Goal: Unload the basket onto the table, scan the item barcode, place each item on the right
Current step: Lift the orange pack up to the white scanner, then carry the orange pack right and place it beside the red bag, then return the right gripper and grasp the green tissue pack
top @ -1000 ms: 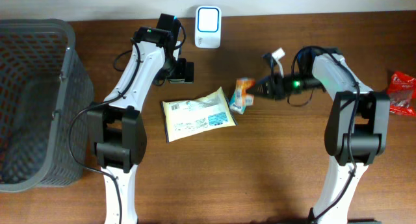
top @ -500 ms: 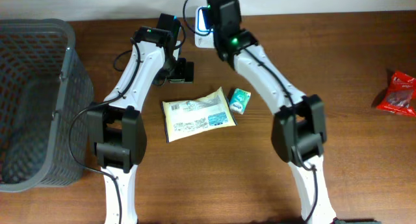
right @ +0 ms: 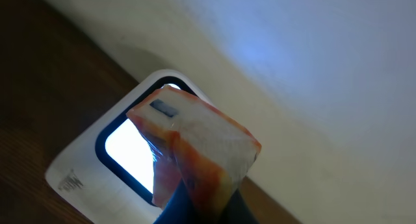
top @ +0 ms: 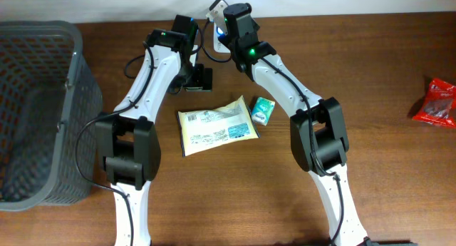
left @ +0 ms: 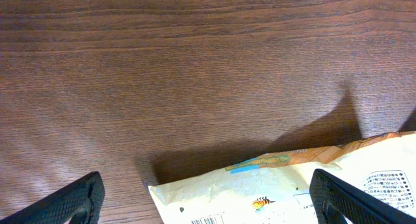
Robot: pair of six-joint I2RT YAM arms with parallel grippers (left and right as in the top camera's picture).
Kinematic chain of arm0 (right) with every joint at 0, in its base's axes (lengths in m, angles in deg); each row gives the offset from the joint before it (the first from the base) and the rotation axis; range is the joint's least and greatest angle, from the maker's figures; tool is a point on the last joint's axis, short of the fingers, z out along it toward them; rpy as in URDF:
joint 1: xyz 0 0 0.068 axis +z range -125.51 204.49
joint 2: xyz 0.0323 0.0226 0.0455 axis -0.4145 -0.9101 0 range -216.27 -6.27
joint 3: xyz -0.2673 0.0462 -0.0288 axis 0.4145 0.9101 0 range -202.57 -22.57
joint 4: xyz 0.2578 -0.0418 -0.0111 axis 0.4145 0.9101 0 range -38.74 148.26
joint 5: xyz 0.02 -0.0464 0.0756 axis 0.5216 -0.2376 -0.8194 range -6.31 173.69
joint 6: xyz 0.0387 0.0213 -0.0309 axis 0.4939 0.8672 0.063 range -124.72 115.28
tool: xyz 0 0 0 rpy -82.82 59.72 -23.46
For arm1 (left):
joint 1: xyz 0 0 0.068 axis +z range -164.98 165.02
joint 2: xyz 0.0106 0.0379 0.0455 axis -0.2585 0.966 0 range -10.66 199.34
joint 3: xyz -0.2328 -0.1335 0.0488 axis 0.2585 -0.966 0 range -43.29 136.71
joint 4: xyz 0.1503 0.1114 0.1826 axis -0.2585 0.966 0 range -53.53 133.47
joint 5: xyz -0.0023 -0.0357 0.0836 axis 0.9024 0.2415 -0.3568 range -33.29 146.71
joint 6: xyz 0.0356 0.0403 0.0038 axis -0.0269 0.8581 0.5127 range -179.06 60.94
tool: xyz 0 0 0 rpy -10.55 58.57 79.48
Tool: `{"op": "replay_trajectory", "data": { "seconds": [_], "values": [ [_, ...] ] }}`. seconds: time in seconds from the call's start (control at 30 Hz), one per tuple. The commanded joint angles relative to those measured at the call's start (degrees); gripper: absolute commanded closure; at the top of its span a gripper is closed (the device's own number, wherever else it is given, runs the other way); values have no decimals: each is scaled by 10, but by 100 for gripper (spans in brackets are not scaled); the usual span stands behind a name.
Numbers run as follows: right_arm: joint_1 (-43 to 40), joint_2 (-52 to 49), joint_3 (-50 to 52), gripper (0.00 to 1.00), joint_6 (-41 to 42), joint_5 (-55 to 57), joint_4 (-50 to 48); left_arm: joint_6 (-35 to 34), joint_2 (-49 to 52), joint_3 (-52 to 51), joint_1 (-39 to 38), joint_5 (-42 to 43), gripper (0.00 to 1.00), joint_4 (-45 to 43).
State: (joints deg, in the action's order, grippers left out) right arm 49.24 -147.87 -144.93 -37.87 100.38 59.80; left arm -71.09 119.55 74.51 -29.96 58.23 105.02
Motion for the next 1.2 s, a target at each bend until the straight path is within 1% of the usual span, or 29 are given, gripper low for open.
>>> {"op": "replay_trajectory", "data": {
  "seconds": [0.0, 0.07, 0.1, 0.2, 0.27, 0.33, 0.4, 0.43, 0.47, 0.57, 0.63, 0.73, 0.8, 0.83, 0.87, 0.93, 0.97, 1.0, 1.03, 1.07, 1.17],
  "values": [
    [-1, 10, -6, 96, 29, 59, -11, -7, 5, 0, 1, 6, 1, 1],
    [-9, 23, -6, 96, 95, 105, -22, -7, 5, 0, 2, 6, 1, 0],
    [-21, 42, -6, 96, 144, 126, -23, -7, 5, 0, 2, 6, 1, 0],
    [-83, 106, -6, 96, 277, 129, 30, -7, 5, 0, 1, 6, 1, 1],
    [-157, 150, -6, 96, 388, 129, 130, -7, 5, 0, 1, 6, 1, 0],
    [-243, 172, -6, 96, 493, 104, 269, -7, 5, 0, 2, 6, 1, 1],
    [-336, 171, -5, 96, 535, 78, 390, -7, 5, 0, 1, 6, 1, 0],
    [-375, 167, -5, 96, 547, 67, 429, -7, 5, 0, 1, 6, 1, 0],
    [-448, 156, -5, 96, 547, 15, 480, -7, 5, 0, 1, 6, 1, 0],
    [-543, 136, -4, 96, 544, -119, 518, -7, 5, 0, 2, 6, 1, 0],
    [-579, 121, 2, 96, 544, -194, 515, -7, 5, 0, 1, 6, 1, 1],
    [-591, 95, 22, 96, 542, -188, 511, -7, 5, 0, 1, 6, 1, 1],
    [-591, 90, 67, 96, 507, -182, 477, -7, 5, 0, 1, 6, 1, 1],
    [-594, 90, 89, 95, 506, -160, 466, -7, 5, 0, 1, 6, 1, 1],
    [-599, 90, 107, 91, 506, -125, 457, -7, 5, 0, 1, 6, 1, 0],
    [-617, 90, 118, 89, 505, -77, 459, -7, 5, 0, 1, 6, 1, 1],
    [-628, 90, 118, 71, 505, -77, 466, -7, 5, 0, 1, 6, 1, 1],
    [-635, 90, 118, 50, 475, -78, 472, -7, 5, 0, 1, 6, 1, 0],
    [-638, 93, 118, 23, 439, -78, 478, -7, 5, 0, 1, 6, 1, 1],
    [-638, 99, 117, 1, 442, -83, 482, -7, 5, 0, 1, 6, 1, 1],
    [-619, 142, 65, 1, 471, -111, 510, -7, 5, 0, 1, 6, 1, 1]
  ]
}}
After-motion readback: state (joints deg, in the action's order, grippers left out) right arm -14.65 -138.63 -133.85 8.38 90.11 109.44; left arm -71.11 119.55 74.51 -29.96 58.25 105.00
